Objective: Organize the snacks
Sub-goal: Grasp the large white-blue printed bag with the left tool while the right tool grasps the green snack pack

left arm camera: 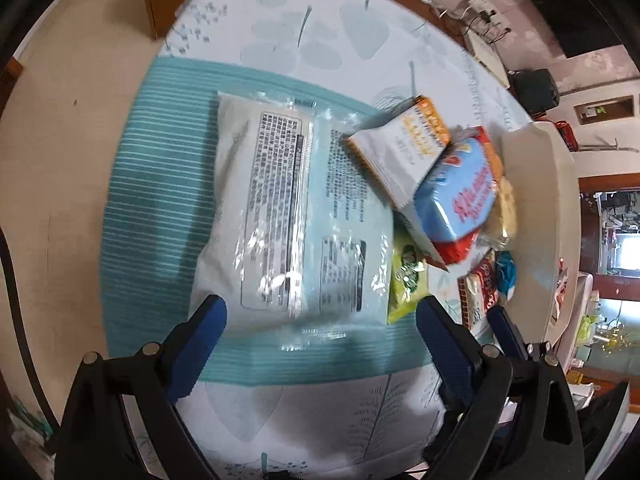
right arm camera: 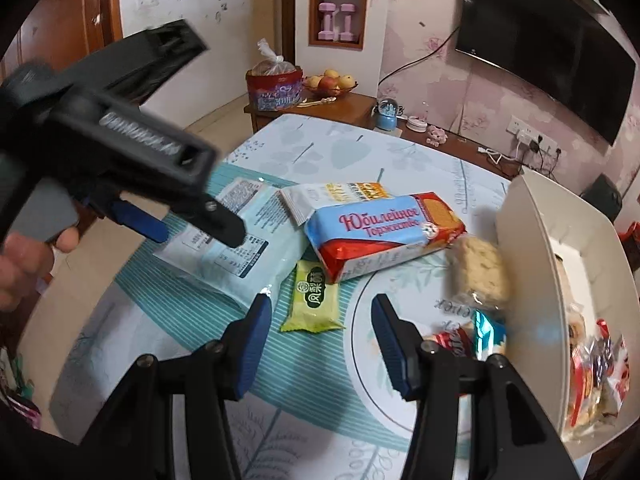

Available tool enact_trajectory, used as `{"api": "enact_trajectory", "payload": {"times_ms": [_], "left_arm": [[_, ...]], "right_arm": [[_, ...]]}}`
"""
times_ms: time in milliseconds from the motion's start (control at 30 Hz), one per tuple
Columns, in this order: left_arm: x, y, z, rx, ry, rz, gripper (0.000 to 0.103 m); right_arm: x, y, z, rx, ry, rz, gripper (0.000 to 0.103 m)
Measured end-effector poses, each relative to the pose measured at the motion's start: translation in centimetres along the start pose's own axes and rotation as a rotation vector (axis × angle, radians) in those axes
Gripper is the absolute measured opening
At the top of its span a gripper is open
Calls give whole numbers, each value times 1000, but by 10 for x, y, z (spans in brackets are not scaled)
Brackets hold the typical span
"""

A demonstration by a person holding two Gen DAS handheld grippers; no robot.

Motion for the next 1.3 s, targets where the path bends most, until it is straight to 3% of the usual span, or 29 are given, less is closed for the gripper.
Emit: {"api": "enact_trajectory", "payload": {"times_ms": [133, 267, 633, 1033, 1300], "left_arm": [[-13, 8, -3, -8, 11, 38, 103], [-24, 15, -6, -12, 35, 75, 103], [-53, 25, -9, -50, 225, 130, 103], [-70, 32, -13, -35, 224, 128, 102], [-65, 34, -1, -40, 197, 102, 97]], "right_arm": [[-18, -6, 6, 32, -29, 27, 52], [-31, -11, 10, 45, -40, 49, 52], [-50, -15, 11, 66, -52, 75, 52], [-61, -10, 16, 72, -33, 76, 52], [-68, -11, 17, 71, -16, 87, 52]]}}
Point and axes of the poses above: each gripper's, at about its wrist camera, not at the fingertips, and x roughly against the way its jaws point, z to its left, y to its top, the point moved 10 cm from there along -x, roughly the way its jaws point, and after that the axes turned 5 degrees about -y, right-handed, at the moved point
